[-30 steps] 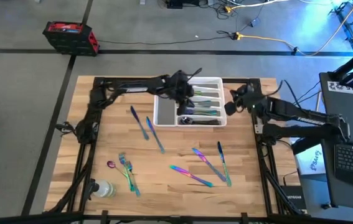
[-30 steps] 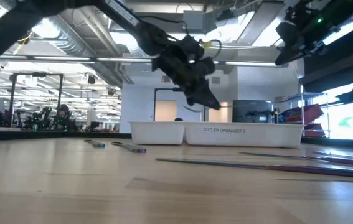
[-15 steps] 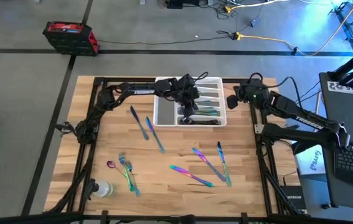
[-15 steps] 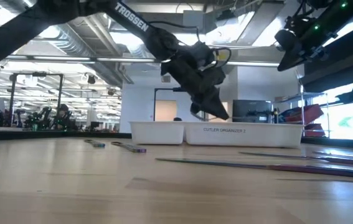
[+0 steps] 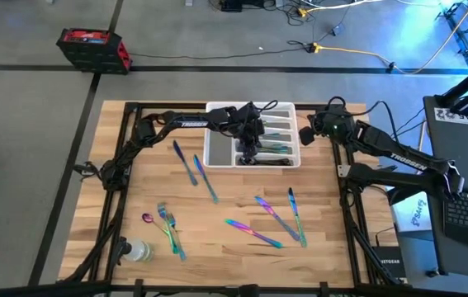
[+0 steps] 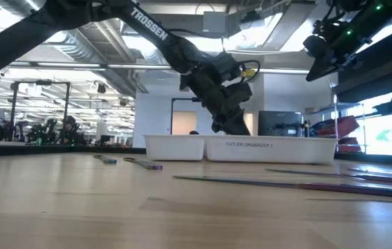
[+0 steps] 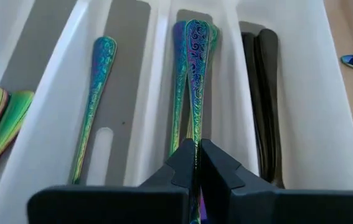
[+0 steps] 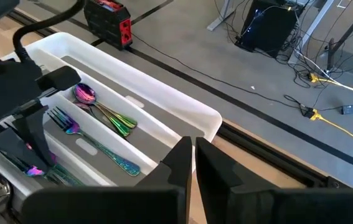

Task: Sort silverware
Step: Put the blue fork into the tray organizer

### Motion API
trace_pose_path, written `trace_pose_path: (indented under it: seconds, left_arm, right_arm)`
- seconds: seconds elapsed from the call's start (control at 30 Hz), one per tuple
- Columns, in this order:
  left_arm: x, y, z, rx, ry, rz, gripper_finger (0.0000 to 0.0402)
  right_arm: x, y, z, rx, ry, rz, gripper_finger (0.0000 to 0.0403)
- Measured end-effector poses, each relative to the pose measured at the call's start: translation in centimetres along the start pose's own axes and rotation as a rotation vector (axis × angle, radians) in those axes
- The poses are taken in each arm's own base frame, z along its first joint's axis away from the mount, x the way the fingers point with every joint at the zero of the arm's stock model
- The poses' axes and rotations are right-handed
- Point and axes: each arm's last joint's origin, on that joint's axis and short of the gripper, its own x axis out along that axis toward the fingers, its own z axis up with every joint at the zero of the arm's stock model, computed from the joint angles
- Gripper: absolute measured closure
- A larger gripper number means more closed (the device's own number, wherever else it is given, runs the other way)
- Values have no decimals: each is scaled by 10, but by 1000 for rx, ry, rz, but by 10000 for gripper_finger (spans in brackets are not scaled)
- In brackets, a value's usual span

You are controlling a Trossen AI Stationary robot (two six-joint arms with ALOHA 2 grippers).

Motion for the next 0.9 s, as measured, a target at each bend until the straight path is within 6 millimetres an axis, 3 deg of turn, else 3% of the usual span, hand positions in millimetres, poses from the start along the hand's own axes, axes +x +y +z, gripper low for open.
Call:
trace_pose_path:
  seconds: [0.33,0.47,0.63,0.9]
  left_arm:
    - [-25,21,29,51,-96,65,401]
    - [-31,35,25,65,-76,83,401]
    - [-22,53,10,62,-31,100,401]
    - [-20,57,8,31,-33,96,401]
  right_arm:
    - [0,0,1,7,-15,-5,398]
    - [0,0,2,7,-20,-24,398]
    - [0,0,2,28,-24,-25,398]
    - [0,0,4,52,-49,-23,398]
